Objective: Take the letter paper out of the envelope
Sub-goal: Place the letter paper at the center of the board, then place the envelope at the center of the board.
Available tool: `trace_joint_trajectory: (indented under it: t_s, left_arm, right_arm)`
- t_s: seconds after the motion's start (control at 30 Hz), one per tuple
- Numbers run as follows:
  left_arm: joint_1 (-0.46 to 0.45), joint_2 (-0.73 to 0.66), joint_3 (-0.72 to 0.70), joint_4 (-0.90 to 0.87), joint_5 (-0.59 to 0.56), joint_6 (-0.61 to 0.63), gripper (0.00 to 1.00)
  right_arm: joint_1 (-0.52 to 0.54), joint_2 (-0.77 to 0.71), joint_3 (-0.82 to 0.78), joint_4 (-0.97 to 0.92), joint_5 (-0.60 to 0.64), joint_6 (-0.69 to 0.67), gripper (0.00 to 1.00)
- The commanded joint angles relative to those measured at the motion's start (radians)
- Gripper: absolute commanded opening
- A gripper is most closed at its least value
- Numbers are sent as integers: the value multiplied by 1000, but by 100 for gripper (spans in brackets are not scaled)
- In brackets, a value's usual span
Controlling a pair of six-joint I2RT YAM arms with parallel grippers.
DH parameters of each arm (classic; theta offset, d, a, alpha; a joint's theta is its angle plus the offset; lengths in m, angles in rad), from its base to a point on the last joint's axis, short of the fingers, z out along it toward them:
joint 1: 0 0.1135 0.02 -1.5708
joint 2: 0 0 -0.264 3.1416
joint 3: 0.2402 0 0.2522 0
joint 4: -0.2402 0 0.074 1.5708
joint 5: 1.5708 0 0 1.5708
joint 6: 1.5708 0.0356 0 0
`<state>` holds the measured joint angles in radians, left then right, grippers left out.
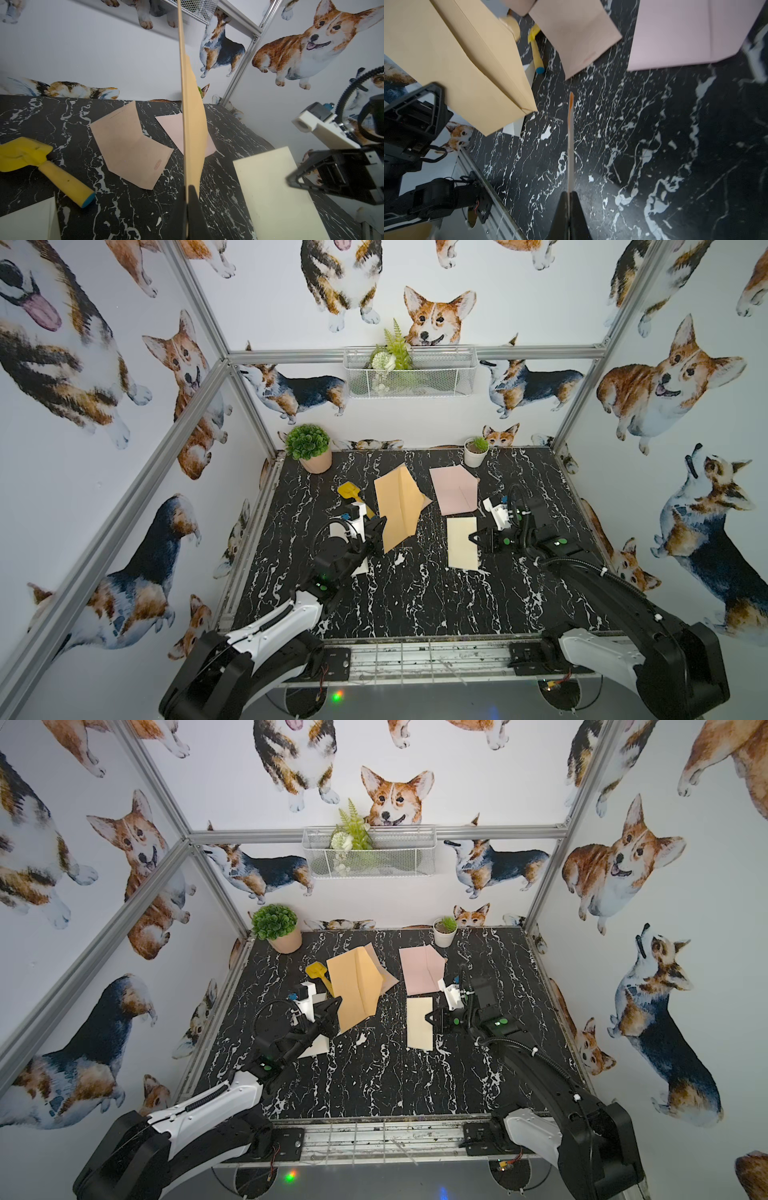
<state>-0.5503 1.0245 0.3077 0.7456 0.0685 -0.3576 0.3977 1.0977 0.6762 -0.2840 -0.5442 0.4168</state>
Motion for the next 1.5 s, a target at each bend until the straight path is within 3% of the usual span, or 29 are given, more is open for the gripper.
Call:
trace_joint_trajectory:
  t_s: [0.0,0.13,0.27,0.3,0.4,0.47,0.67,0.83,1.0,1.27,1.3,1.47]
  left_arm:
    - [0,2,-7,-11,-38,25,0]
    - [0,14,-12,19,-11,19,0]
    - [0,7,-19,35,-6,21,0]
    - [0,1,-22,35,-9,22,0]
    - [0,-13,-30,43,-11,23,0]
    - [0,-15,-33,55,5,23,0]
    - [-1,42,-17,161,156,6,0]
    - [-12,114,-9,283,275,-30,0]
    - [-25,109,-7,270,266,-10,0]
    - [-35,107,-8,269,259,0,0]
    - [-38,111,-8,270,257,1,0]
    - [-39,126,-8,273,248,2,0]
  right_arm:
    - [73,56,-37,108,-52,115,0]
    - [158,165,2,88,-52,105,0]
    - [166,215,10,109,-53,102,1]
    - [165,219,11,109,-49,100,6]
    - [165,236,30,86,-34,84,40]
    - [165,239,53,48,17,69,54]
    - [167,110,-13,234,132,95,61]
    - [172,119,-52,450,92,118,61]
    - [173,146,-99,631,125,111,62]
    - [175,280,-82,868,81,152,61]
    - [174,290,-88,902,85,161,59]
    - [177,330,-106,1034,79,218,23]
